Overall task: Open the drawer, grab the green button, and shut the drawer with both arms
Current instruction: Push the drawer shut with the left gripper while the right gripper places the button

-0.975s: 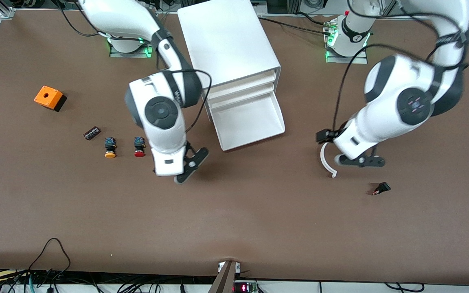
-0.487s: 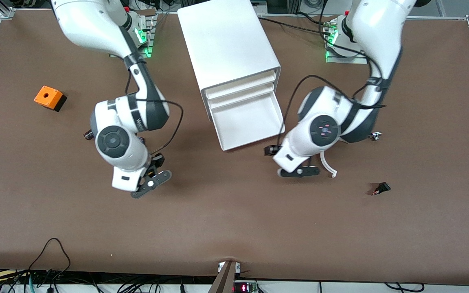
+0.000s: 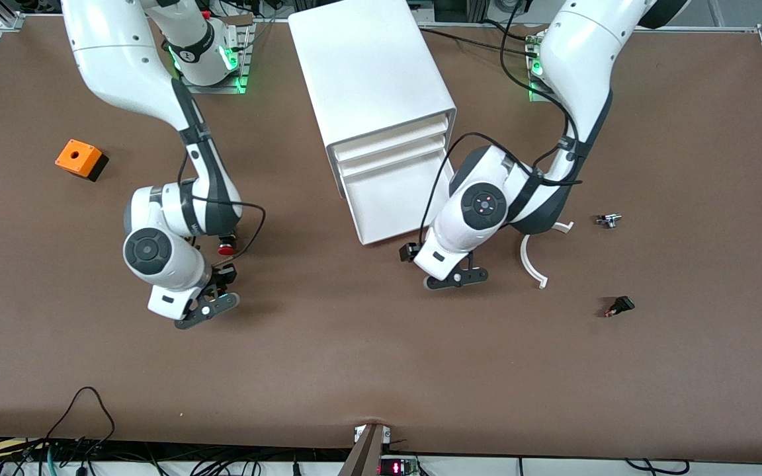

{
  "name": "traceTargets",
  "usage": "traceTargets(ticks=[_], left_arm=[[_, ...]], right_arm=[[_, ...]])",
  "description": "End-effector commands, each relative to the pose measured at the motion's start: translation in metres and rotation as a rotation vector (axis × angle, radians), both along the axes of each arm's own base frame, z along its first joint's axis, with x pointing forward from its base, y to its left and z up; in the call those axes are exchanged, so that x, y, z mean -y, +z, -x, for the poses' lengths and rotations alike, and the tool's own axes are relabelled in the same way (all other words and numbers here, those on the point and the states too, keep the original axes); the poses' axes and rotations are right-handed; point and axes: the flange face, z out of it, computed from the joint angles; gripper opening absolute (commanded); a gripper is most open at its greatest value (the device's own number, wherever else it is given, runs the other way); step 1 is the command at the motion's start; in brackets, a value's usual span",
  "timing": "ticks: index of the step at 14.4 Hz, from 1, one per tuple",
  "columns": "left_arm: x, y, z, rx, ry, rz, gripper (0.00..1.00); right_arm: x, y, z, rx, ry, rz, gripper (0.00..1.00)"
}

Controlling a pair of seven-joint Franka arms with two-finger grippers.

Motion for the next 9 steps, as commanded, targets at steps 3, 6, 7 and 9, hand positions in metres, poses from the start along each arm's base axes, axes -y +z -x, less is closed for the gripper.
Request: traceTargets(ticks=[3, 6, 7, 9], left_arm=[[0.016, -0.027, 0.02, 0.003, -0.027, -0.036, 1.0], [0.026, -0.039, 0.03, -0.013, -0.042, -0.042, 1.0], [0.028, -0.044, 0.037, -0.024, -0.049, -0.047, 1.0], [0.031, -0.048, 0.044, -0.046, -0.052, -0.05, 1.0]], right_arm=[[0.015, -0.017, 0.011, -0.04, -0.1, -0.078, 0.29], [0.031, -0.028, 0.014, -0.061, -0.121, -0.074, 0.29], [0.037, -0.03, 0.014, -0.064, -0.129, -0.073, 0.29], [0.044, -0.034, 0.015, -0.07, -0.137, -0.069, 0.31]])
